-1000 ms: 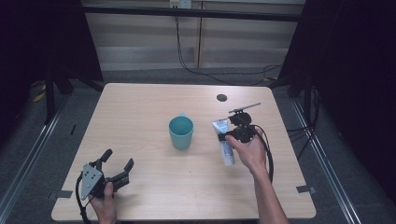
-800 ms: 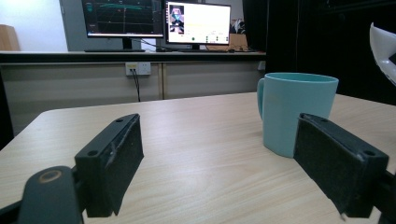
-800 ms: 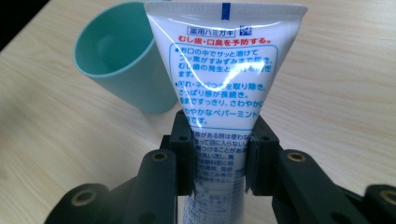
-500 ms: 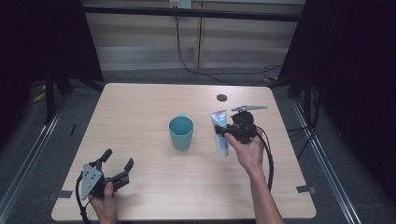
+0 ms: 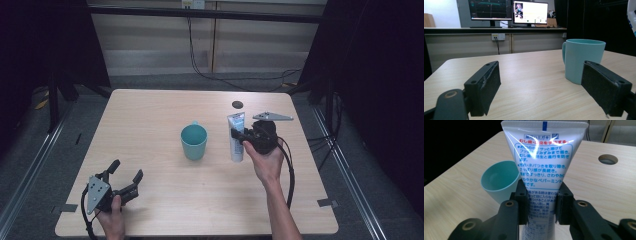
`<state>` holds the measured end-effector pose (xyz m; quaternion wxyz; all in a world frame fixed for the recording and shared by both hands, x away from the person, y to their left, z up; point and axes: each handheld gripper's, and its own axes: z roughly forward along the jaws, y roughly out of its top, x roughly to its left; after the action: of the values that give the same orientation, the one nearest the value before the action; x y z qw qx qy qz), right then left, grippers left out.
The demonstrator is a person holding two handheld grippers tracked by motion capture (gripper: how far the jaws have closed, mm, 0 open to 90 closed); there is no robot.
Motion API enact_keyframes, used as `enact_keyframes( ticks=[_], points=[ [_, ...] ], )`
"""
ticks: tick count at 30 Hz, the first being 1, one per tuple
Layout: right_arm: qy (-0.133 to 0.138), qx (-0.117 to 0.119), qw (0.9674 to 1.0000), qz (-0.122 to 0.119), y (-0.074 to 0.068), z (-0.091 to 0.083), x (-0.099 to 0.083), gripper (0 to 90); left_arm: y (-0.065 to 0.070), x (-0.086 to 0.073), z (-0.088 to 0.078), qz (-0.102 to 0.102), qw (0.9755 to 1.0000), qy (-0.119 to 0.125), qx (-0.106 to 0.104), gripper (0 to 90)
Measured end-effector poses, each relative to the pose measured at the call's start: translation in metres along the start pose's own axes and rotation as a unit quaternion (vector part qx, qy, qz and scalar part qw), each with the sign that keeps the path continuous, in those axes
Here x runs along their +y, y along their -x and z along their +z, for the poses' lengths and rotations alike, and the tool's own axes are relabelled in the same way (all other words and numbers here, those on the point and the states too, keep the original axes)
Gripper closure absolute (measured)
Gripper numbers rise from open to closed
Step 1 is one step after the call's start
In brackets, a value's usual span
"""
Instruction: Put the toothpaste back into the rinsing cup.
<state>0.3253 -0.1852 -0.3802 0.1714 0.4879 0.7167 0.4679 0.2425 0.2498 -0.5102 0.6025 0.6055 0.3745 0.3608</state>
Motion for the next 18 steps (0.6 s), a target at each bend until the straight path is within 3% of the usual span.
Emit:
enact_keyframes(
  ticks=[8, 10, 18],
  points=[
    [0.037, 0.008, 0.9993, -0.004, -0.002, -0.005, 0.001, 68.9, 0.000, 0.000, 0.000, 0.000, 1.0000, 0.001, 0.000, 15.9],
    [0.058, 0.008, 0.9981, -0.020, -0.005, -0.005, 0.000, 69.0, 0.000, 0.000, 0.000, 0.000, 1.0000, 0.001, 0.000, 15.9],
    [0.083, 0.019, 0.9960, -0.024, -0.010, -0.003, 0.002, 69.0, 0.000, 0.000, 0.000, 0.002, 1.0000, 0.000, -0.001, 15.9]
  ],
)
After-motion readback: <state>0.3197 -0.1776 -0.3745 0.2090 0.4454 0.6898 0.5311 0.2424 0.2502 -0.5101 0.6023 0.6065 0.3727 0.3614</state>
